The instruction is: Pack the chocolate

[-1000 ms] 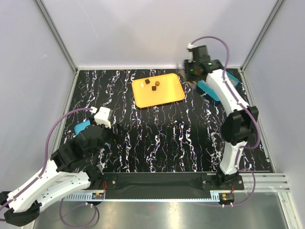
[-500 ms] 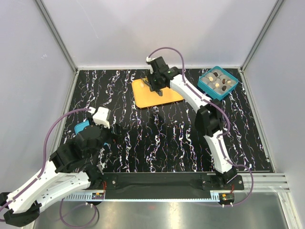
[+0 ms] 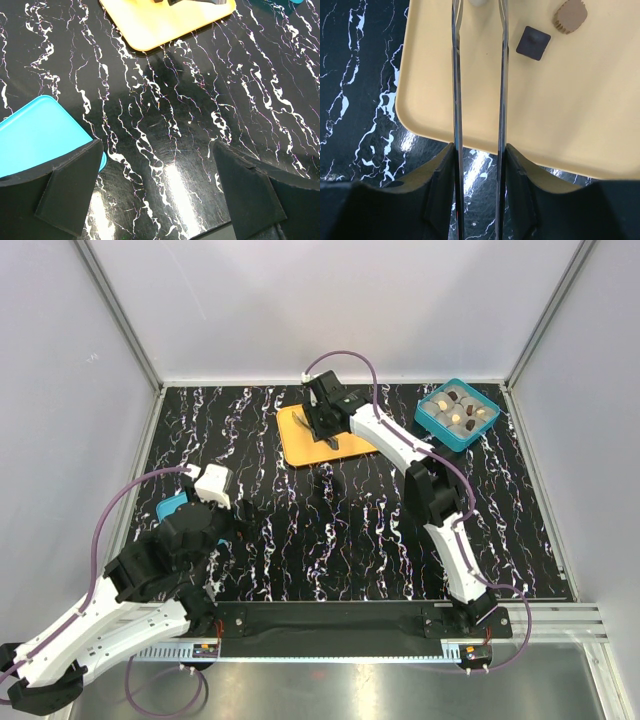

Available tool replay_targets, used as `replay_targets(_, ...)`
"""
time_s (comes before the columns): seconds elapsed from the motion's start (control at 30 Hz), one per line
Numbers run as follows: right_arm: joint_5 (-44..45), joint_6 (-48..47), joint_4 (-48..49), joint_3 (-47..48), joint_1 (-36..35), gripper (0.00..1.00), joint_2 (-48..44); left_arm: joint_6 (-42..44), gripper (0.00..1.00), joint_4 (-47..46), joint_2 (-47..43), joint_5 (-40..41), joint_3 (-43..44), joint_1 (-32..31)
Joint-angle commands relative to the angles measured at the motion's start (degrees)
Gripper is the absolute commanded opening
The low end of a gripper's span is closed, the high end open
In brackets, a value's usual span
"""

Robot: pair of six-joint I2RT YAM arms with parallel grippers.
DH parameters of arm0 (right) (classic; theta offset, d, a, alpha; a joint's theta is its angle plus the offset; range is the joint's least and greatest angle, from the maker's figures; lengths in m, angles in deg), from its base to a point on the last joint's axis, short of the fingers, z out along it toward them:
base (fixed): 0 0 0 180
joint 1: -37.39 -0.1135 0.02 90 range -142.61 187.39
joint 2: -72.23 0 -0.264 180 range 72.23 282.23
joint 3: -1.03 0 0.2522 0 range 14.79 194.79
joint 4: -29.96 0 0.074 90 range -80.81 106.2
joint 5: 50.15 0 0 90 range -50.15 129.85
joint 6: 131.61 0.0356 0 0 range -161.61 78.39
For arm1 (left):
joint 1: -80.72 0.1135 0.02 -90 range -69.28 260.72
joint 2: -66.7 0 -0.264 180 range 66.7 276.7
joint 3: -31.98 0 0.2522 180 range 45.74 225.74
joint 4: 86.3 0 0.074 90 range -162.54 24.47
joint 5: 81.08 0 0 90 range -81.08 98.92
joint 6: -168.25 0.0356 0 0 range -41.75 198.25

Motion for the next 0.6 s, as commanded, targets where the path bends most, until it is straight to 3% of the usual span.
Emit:
replay_targets(0.0, 1.96, -1.41, 2.5, 2.5, -0.86, 0.48, 2.05, -0.03, 0.99, -2.79, -0.77, 0.96, 0.21, -0.06)
replay_targets(0.57, 1.61, -1.24, 1.79, 2.59, -1.74, 0.41, 2.42, -0.11, 0.99, -2.79, -0.69, 1.05, 0.21, -0.06)
